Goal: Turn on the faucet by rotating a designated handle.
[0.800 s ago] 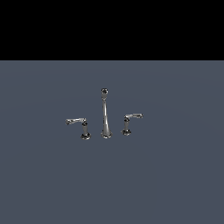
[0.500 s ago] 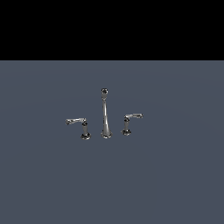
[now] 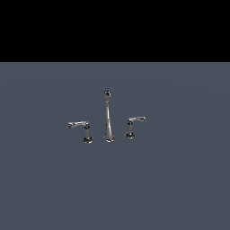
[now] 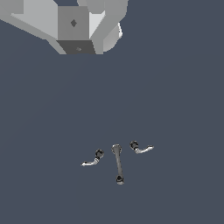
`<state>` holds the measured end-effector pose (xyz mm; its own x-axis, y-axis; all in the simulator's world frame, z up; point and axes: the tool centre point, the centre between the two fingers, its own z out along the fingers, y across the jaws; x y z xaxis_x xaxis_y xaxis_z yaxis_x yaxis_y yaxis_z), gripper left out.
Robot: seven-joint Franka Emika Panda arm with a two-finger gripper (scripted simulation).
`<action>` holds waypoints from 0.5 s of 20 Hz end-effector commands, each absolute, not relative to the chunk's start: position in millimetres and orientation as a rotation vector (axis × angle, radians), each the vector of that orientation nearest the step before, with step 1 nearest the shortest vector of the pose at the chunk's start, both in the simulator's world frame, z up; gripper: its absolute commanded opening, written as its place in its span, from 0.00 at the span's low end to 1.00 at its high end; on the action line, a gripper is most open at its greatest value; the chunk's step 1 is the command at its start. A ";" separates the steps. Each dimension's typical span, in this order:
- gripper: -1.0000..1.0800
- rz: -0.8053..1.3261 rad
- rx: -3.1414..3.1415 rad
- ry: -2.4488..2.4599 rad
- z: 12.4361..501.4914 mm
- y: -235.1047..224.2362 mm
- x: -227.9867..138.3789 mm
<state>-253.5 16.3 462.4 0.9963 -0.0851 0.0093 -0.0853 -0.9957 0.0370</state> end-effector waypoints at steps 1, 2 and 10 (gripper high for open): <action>0.00 0.011 3.099 -0.191 451.5 23.7 -250.7; 0.00 0.011 3.098 -0.218 446.4 27.2 -249.3; 0.00 0.009 3.074 -0.471 399.2 58.3 -232.6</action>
